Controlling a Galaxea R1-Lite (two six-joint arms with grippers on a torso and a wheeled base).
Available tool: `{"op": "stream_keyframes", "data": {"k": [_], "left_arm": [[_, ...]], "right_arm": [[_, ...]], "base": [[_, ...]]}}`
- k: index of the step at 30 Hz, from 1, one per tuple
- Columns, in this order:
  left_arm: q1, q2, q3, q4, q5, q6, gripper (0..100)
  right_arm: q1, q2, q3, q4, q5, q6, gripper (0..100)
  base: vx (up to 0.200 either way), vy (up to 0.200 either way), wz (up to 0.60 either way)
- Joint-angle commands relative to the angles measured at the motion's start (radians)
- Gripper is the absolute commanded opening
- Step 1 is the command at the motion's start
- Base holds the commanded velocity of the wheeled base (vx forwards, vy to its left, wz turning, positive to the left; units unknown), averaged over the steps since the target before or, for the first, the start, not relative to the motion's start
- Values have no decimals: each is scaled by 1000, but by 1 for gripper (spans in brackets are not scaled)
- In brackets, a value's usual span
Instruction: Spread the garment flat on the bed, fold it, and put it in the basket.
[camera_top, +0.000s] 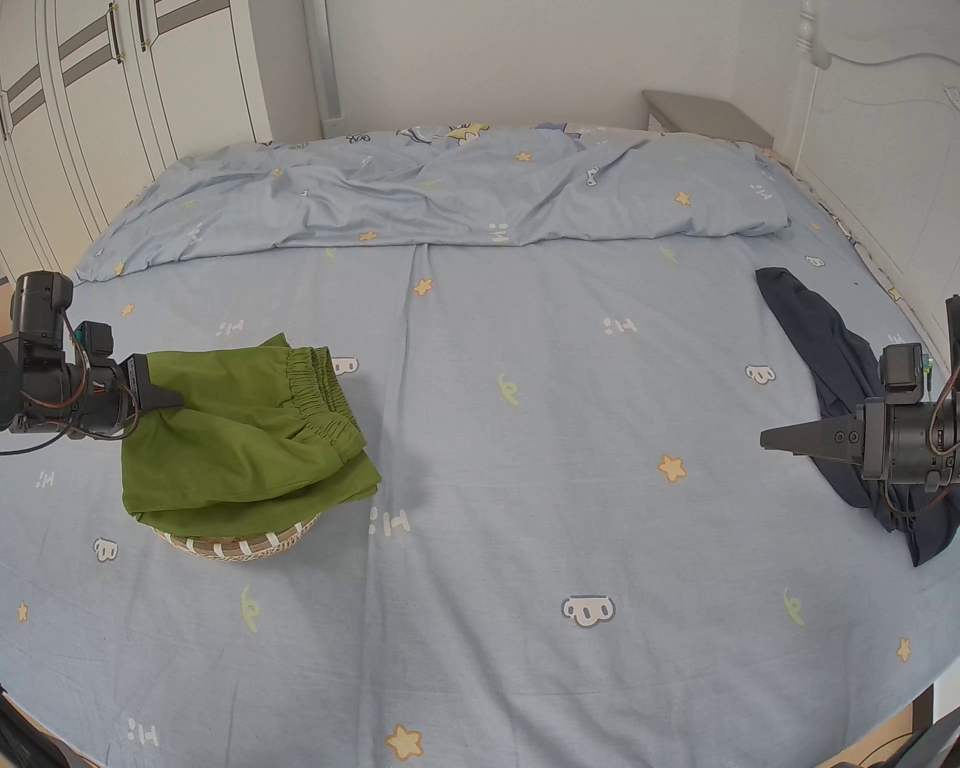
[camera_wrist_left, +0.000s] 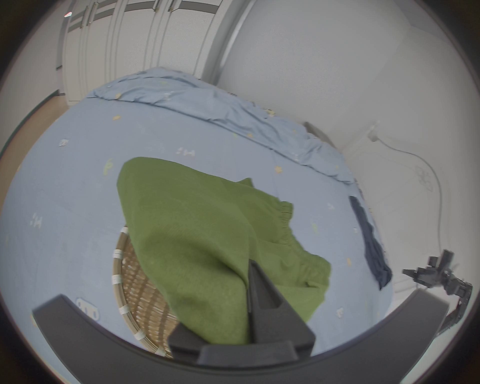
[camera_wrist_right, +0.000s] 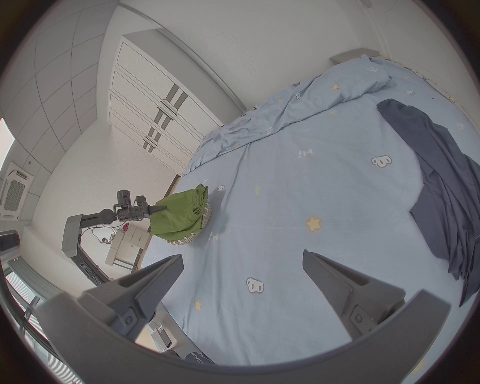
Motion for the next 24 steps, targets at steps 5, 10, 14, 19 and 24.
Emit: {"op": "stream_keyframes", "data": {"k": [5,10,14,19,24], "left_arm": [[-34,112,-14,6,140,2,0],[-54,201,-38,13,194,0,0],[-67,218,-41,13,255,0,0],[-80,206,-35,16,266,0,0],[-96,172,-35,34,267,-1,100]], "right_arm": [[5,-13,4,3,1,1,100],[5,-13,4,3,1,1,100],[3,-11,4,1,1,1,100],[3,-11,4,1,1,0,100],[2,-11,4,1,1,0,100]], "base": [[0,0,0],[0,0,0],[0,0,0],[0,0,0],[0,0,0]]}}
